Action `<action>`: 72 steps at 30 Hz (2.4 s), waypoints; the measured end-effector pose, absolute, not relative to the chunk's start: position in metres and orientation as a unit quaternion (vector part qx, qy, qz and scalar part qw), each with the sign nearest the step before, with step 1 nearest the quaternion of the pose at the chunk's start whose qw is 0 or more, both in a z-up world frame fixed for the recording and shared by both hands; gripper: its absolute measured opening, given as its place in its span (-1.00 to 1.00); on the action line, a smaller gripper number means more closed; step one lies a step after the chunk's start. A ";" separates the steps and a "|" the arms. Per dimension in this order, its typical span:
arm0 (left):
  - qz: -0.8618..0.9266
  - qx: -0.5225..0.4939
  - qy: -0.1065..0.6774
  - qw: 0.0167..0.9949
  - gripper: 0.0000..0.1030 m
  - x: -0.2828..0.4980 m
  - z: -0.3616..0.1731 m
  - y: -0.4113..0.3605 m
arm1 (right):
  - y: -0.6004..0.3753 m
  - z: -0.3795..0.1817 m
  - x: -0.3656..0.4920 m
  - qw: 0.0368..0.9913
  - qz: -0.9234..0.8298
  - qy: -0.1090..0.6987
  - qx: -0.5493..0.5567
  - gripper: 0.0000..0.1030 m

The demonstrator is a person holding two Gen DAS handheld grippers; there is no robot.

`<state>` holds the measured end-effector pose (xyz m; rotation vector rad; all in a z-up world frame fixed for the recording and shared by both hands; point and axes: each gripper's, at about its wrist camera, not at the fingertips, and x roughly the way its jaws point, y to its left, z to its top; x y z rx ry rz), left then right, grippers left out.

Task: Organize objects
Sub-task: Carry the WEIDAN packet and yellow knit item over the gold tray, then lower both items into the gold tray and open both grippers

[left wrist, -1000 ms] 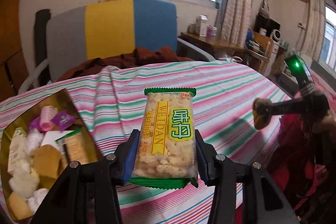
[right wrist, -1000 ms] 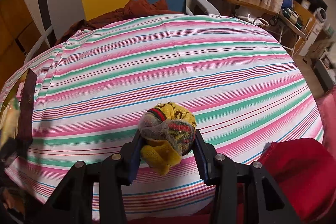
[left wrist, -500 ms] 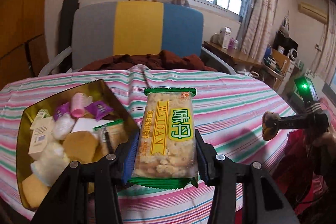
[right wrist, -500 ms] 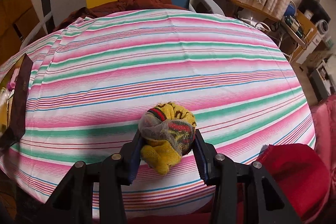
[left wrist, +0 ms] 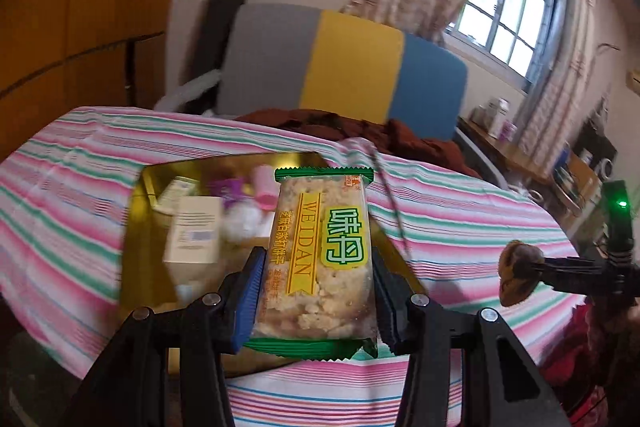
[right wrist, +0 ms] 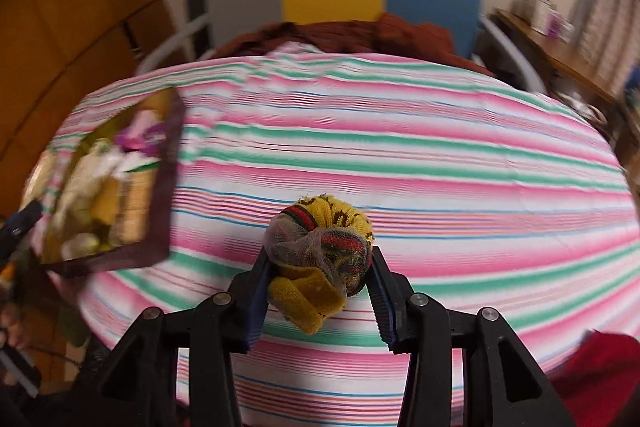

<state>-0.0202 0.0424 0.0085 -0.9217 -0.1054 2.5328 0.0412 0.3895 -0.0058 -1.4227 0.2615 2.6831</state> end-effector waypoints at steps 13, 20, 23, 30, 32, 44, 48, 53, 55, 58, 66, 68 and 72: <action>0.926 -0.336 -0.073 0.155 -0.05 -0.035 0.007 -0.012 | 0.267 0.021 0.000 -0.146 0.893 0.102 -0.414 -0.09; 0.925 -0.339 -0.074 0.155 -0.05 -0.041 0.009 -0.014 | 0.230 -0.005 -0.039 -0.187 0.877 0.106 -0.430 0.10; 0.925 -0.339 -0.073 0.157 -0.05 -0.046 0.009 -0.010 | 0.224 -0.023 -0.051 -0.205 0.861 0.128 -0.448 0.40; 0.921 -0.337 -0.068 0.181 -0.05 -0.067 0.012 0.011 | 0.220 -0.038 -0.049 -0.206 0.853 0.114 -0.466 0.40; 0.920 -0.338 -0.067 0.189 -0.05 -0.074 0.012 0.020 | 0.222 -0.037 -0.046 -0.202 0.854 0.114 -0.466 0.40; 0.898 -0.381 -0.059 0.212 -0.04 -0.138 -0.010 0.070 | 0.226 -0.040 -0.039 -0.192 0.858 0.101 -0.465 0.47; 0.891 -0.396 -0.059 0.216 0.08 -0.148 -0.018 0.075 | 0.222 -0.044 -0.040 -0.194 0.856 0.094 -0.470 0.49; 0.899 -0.386 -0.057 0.199 0.08 -0.140 -0.014 0.066 | 0.218 -0.050 -0.041 -0.198 0.851 0.092 -0.477 0.50; 0.905 -0.377 -0.053 0.190 0.08 -0.132 -0.009 0.060 | 0.218 -0.052 -0.042 -0.197 0.850 0.094 -0.480 0.50; 0.914 -0.364 -0.050 0.172 0.08 -0.119 -0.001 0.050 | 0.219 -0.055 -0.042 -0.191 0.849 0.093 -0.483 0.50; 0.934 -0.344 -0.035 0.092 0.19 -0.073 0.017 0.025 | 0.216 -0.031 -0.029 -0.177 0.871 0.081 -0.450 0.68; 0.939 -0.334 -0.033 0.079 0.31 -0.060 0.021 0.019 | 0.216 -0.023 -0.025 -0.154 0.886 0.066 -0.432 0.85; 0.945 -0.319 -0.020 0.065 0.40 -0.038 0.026 0.018 | 0.212 -0.010 -0.018 -0.103 0.911 0.032 -0.398 0.97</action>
